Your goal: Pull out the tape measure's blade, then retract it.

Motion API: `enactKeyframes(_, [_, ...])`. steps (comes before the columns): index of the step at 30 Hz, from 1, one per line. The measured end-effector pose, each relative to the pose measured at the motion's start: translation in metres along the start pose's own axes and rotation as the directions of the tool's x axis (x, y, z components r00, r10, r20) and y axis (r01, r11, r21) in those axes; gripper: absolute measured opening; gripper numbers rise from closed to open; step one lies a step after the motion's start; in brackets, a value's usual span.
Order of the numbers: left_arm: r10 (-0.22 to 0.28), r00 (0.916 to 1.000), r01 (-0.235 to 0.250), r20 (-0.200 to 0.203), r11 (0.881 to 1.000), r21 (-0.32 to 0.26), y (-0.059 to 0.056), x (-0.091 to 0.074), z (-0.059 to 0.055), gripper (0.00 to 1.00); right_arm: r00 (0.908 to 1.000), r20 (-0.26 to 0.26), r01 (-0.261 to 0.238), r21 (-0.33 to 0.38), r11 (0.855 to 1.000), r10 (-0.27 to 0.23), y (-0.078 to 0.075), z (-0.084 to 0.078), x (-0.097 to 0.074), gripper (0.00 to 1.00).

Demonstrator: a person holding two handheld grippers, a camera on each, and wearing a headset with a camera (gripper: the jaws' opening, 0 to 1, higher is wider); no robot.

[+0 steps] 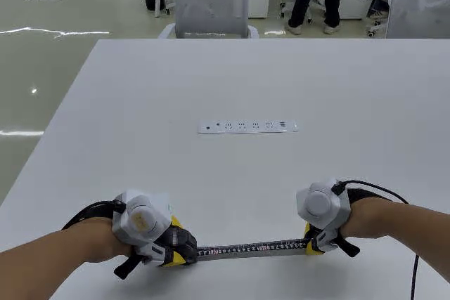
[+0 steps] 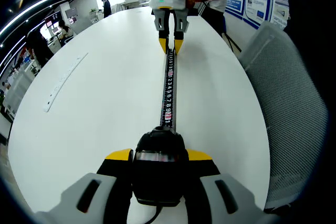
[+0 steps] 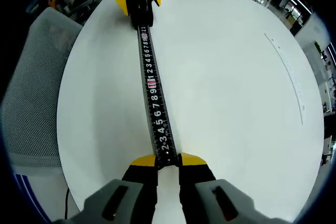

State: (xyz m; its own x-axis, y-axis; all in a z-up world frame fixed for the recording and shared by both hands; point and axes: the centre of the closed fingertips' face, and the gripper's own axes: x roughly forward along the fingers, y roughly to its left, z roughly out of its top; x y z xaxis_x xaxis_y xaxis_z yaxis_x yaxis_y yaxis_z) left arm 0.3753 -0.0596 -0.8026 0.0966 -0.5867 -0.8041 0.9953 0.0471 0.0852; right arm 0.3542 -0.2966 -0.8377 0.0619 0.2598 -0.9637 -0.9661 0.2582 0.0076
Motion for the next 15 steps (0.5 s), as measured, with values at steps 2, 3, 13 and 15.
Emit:
enactKeyframes(2, [0.001,1.0,-0.001,0.0,1.0,0.0,-0.0002,-0.0001,0.0003,0.33,0.9999,0.01,0.001,0.023,1.0,-0.002,-0.0002,0.0002,0.0,0.14])
enactKeyframes(3, [0.002,1.0,-0.002,0.0,1.0,0.0,-0.0004,-0.0002,0.0003,0.33,0.9999,0.014,0.002,0.029,1.0,-0.002,-0.0002,0.0002,-0.0001,0.14])
enactKeyframes(13, [0.013,0.9999,-0.013,-0.002,1.0,0.013,-0.0007,0.0,0.0007,0.33,0.9992,0.038,0.011,0.019,1.0,-0.012,0.0008,0.0003,-0.0008,0.16])
enactKeyframes(15, [0.017,0.9999,-0.016,-0.001,1.0,0.01,-0.0002,-0.0001,0.0008,0.33,0.9987,0.046,0.021,0.015,1.0,-0.021,-0.0008,0.0001,-0.0007,0.16])
